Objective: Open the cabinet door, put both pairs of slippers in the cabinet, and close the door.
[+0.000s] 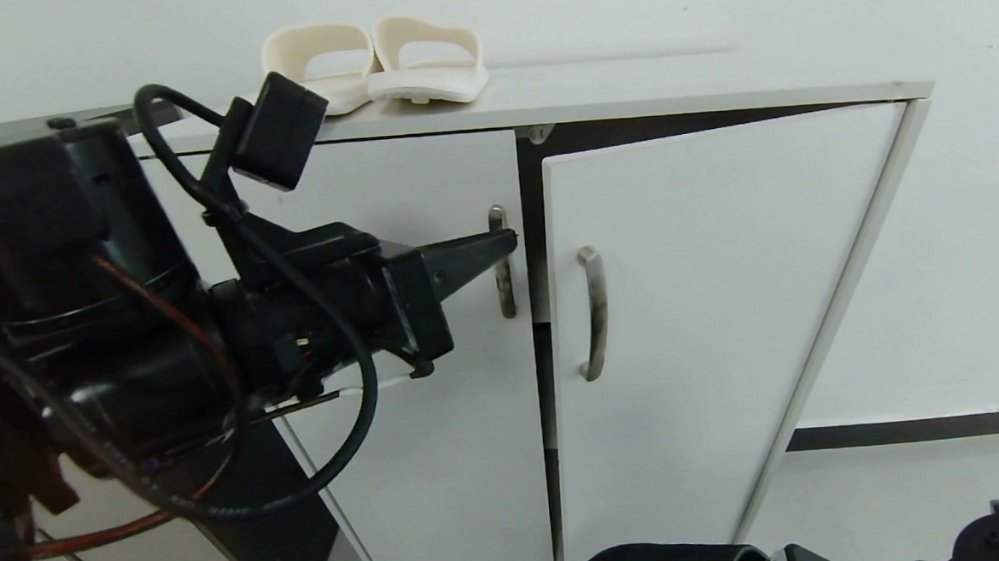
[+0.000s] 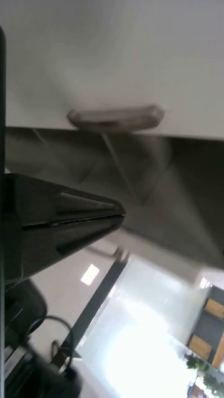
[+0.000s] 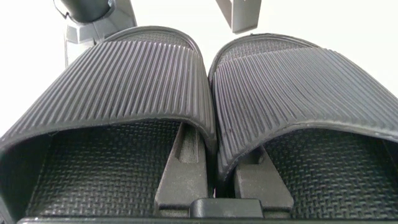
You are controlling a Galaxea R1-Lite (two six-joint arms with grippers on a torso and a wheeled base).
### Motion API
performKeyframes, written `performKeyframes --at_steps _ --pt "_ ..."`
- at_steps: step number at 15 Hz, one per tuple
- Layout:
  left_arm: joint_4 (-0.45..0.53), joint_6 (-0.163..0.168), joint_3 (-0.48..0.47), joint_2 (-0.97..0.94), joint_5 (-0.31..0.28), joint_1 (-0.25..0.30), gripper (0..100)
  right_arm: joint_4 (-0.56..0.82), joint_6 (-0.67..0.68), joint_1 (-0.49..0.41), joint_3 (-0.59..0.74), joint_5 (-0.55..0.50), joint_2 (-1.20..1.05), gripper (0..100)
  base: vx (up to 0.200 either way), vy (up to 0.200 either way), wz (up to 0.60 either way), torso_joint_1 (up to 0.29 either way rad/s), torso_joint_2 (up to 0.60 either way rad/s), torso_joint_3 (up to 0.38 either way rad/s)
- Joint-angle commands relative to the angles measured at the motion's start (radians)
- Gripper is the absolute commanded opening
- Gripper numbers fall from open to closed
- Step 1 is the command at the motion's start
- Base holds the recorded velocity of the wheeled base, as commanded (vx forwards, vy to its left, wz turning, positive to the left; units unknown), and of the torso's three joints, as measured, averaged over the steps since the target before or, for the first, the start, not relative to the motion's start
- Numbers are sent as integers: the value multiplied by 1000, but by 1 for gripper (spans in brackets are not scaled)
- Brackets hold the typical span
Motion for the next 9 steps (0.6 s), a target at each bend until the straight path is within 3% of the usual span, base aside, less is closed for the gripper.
performKeyframes --at_steps 1,5,9 --pt "-4 -2 -72 104 -3 22 0 0 -11 0 7 -1 0 0 0 0 0 0 0 0" --pt "-4 -2 -110 138 -48 12 0 3 -14 2 21 -3 1 0 0 0 0 0 0 0" --pt "-4 -2 -116 156 -48 12 0 3 -13 17 31 -3 9 0 0 0 0 0 0 0"
